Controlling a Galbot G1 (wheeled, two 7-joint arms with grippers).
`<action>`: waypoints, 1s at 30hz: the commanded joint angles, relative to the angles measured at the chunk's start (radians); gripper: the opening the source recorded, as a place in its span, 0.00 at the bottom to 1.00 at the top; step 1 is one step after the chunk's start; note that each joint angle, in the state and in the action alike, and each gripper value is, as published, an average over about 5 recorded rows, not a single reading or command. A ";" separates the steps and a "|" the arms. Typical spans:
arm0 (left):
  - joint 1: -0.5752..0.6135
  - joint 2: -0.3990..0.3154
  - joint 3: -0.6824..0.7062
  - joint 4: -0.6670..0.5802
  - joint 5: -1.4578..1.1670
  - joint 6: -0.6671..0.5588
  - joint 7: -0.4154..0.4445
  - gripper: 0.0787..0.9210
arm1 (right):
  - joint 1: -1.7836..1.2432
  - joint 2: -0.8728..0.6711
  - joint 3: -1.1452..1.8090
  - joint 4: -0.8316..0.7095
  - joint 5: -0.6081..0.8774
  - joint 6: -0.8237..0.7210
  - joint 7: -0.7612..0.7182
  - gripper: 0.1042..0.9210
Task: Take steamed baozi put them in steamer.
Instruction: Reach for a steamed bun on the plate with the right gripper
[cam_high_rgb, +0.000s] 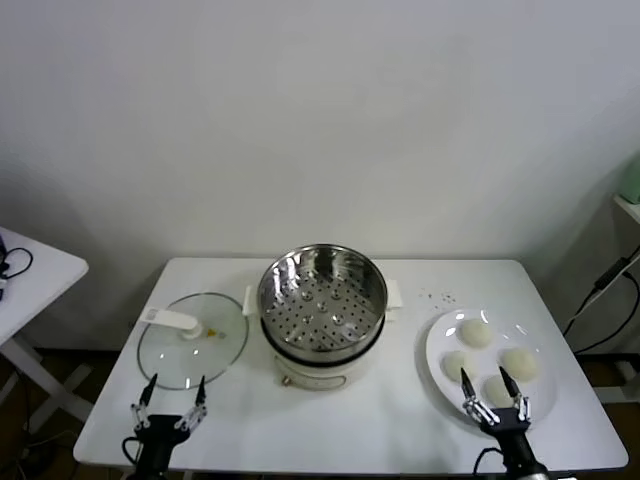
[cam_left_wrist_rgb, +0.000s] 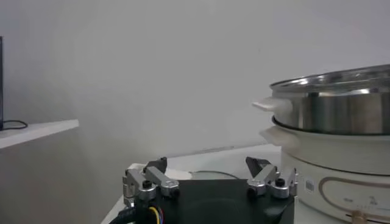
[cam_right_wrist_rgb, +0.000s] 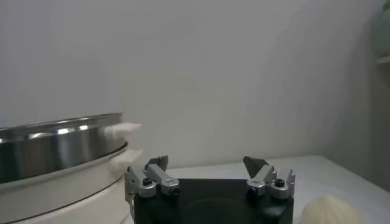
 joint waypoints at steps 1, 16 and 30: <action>0.000 -0.027 0.000 -0.002 0.001 0.000 0.001 0.88 | 0.142 -0.051 0.009 0.001 -0.009 -0.133 0.074 0.88; 0.005 -0.021 0.006 -0.002 0.012 -0.010 -0.002 0.88 | 0.636 -0.420 -0.244 -0.185 -0.120 -0.604 -0.145 0.88; 0.013 -0.020 0.012 -0.011 0.030 -0.020 -0.003 0.88 | 1.087 -0.738 -0.764 -0.316 -0.422 -0.588 -0.623 0.88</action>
